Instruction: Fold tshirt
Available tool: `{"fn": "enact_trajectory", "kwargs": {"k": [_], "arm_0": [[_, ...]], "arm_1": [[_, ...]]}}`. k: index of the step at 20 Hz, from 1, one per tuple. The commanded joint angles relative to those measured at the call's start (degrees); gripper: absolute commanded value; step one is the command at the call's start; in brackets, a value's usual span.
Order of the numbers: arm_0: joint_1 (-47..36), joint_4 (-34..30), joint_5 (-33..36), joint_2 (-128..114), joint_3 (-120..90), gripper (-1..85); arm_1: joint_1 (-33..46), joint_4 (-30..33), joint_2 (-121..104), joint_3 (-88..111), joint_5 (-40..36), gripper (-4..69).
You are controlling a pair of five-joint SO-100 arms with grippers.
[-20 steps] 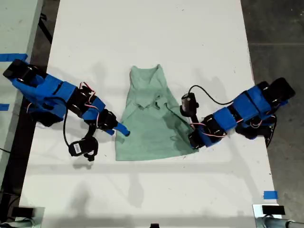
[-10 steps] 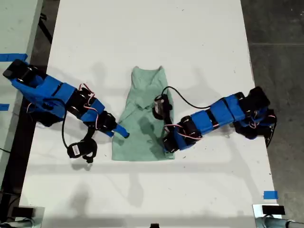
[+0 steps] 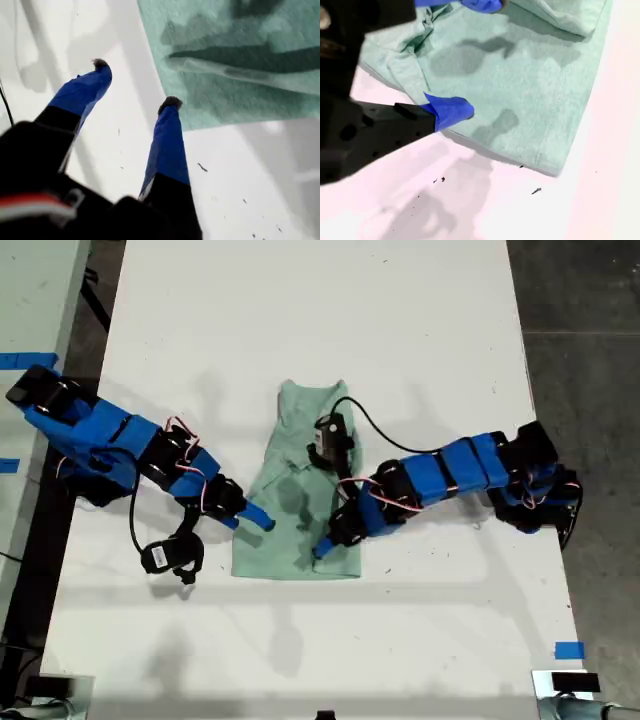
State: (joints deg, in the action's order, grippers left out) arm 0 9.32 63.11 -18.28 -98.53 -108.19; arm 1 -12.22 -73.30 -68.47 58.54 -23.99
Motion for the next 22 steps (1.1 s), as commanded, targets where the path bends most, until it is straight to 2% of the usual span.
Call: {"fn": "enact_trajectory", "kwargs": {"k": [1, 4, 7, 14, 17, 19, 20, 22], "arm_0": [[0.62, -0.35, -1.32, -4.92, 0.53, 30.9], [1.85, 3.43, -4.83, -7.65, 0.53, 31.6], [4.66, 4.75, -8.70, -7.91, -1.32, 31.2], [12.13, -9.67, -11.16, 3.34, -5.36, 29.1], [13.62, -15.03, -11.78, 8.96, -5.19, 25.6], [13.89, -17.31, -11.78, 10.90, -5.10, 25.1], [13.80, -17.58, -11.78, 11.51, -5.10, 20.6], [13.36, -18.19, -11.87, 13.01, -5.10, 19.3]], "arm_1": [[1.14, -5.54, -10.99, -1.85, -0.97, 22.2], [1.58, -10.90, -14.33, -0.53, -0.88, 20.8], [1.76, -11.25, -17.31, 4.22, -0.53, 19.8], [1.32, -10.55, -18.46, 8.35, 0.26, 18.6], [1.05, -9.84, -18.46, 9.40, 0.53, 18.4], [0.79, -9.23, -18.46, 10.02, 0.62, 18.1], [0.79, -8.96, -18.46, 10.46, 0.70, 18.1], [0.70, -8.17, -18.46, 11.16, 0.79, 17.9]]}}
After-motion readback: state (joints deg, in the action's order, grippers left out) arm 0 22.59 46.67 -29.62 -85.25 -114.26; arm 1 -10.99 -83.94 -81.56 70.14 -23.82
